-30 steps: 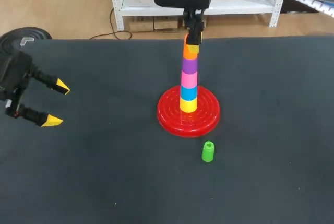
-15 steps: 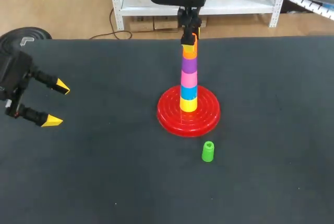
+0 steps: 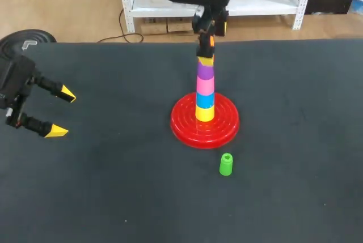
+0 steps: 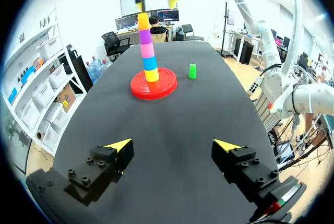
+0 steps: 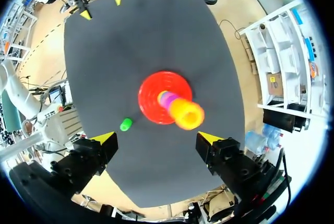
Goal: Pick up and stack the cylinders on the red base in this order: pink,purple,orange,green
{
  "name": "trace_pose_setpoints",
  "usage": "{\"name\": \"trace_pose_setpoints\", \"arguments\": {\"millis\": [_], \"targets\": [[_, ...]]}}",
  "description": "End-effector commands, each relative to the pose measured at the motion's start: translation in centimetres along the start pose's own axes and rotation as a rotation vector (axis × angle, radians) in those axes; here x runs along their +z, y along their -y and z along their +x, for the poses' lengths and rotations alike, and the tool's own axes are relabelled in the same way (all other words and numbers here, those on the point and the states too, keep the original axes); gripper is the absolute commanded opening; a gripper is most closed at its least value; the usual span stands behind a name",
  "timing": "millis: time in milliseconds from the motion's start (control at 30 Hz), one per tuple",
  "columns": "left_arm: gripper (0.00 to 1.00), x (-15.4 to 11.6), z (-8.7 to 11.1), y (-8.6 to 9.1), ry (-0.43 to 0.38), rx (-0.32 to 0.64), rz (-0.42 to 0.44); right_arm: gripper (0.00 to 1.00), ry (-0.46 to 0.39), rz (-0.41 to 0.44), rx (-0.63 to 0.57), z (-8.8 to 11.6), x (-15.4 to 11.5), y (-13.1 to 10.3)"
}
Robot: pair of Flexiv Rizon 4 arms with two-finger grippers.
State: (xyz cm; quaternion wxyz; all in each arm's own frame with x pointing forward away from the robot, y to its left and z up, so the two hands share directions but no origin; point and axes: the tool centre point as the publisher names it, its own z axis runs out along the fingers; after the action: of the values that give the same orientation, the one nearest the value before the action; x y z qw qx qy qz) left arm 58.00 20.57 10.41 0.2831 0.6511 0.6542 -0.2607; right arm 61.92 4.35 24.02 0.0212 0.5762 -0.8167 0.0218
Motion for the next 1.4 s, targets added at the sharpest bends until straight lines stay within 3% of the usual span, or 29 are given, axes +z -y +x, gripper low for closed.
{"name": "trace_pose_setpoints", "arguments": {"millis": [33, 433, 1000, 1300, 1400], "targets": [[1.00, 0.0, 0.1, 0.0, 0.003, 0.003, -0.003, 1.00, 0.083, 0.134, 0.007, 1.7, 1.1, -3.2], [1.00, 0.0, 0.1, 0.0, 0.003, 0.003, -0.003, 1.00, 0.139, 0.102, 0.067, 3.7, 5.9, -7.9], [1.00, 0.0, 0.1, 0.0, 0.003, 0.003, -0.003, 1.00, 0.204, -0.042, 0.108, 4.3, 12.6, -10.4], [1.00, 0.0, 0.1, 0.0, 0.003, 0.003, -0.003, 1.00, 0.168, -0.101, 0.106, 3.9, 16.1, -11.6], [1.00, 0.0, 0.1, 0.0, 0.003, 0.003, -0.003, 1.00, 0.115, -0.105, 0.108, 3.6, 17.1, -11.8]]}}
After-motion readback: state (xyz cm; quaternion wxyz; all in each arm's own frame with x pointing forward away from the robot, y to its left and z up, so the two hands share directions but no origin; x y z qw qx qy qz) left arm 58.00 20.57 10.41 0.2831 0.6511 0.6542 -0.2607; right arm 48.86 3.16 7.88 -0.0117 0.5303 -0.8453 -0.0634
